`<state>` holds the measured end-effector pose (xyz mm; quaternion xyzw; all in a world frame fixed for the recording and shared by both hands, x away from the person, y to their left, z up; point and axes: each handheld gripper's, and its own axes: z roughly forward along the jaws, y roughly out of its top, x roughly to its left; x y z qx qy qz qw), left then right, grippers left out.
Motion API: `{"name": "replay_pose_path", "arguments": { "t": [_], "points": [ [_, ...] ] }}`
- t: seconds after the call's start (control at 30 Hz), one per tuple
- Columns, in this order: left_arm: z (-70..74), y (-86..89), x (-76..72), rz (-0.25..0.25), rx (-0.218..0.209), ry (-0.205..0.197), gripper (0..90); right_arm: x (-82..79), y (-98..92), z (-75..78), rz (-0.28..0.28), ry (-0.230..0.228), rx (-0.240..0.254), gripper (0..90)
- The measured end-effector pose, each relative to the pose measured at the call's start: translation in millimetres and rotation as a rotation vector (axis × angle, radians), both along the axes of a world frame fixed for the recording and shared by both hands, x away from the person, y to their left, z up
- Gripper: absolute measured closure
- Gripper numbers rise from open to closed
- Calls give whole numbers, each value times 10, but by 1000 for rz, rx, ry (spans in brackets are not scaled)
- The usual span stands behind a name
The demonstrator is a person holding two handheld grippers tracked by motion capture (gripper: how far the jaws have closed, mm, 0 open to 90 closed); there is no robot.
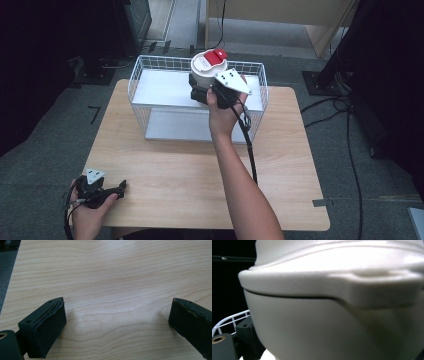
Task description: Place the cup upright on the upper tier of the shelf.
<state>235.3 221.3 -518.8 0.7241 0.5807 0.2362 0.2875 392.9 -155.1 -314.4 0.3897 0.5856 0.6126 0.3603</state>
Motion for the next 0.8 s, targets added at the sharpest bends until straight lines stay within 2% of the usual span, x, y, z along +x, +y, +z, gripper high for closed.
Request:
{"name": "replay_pose_path", "arguments": {
  "t": [0.27, 0.4, 0.53, 0.63, 0.8],
  "points": [
    [0, 0, 0, -1, 1, 0, 16, 153, -6, -12, -11, 18, 12, 56],
    [1, 2, 0, -2, 3, 0, 16, 198, -11, -6, -25, 17, 0, 56],
    [0, 1, 0, -1, 2, 0, 16, 266, -43, 6, -29, 22, 18, 55],
    [0, 0, 0, 0, -1, 0, 16, 331, -64, 20, -56, 18, 9, 56],
    [0, 0, -1, -1, -1, 1, 16, 384, -97, -8, -66, 23, 11, 55]
  ]
}}
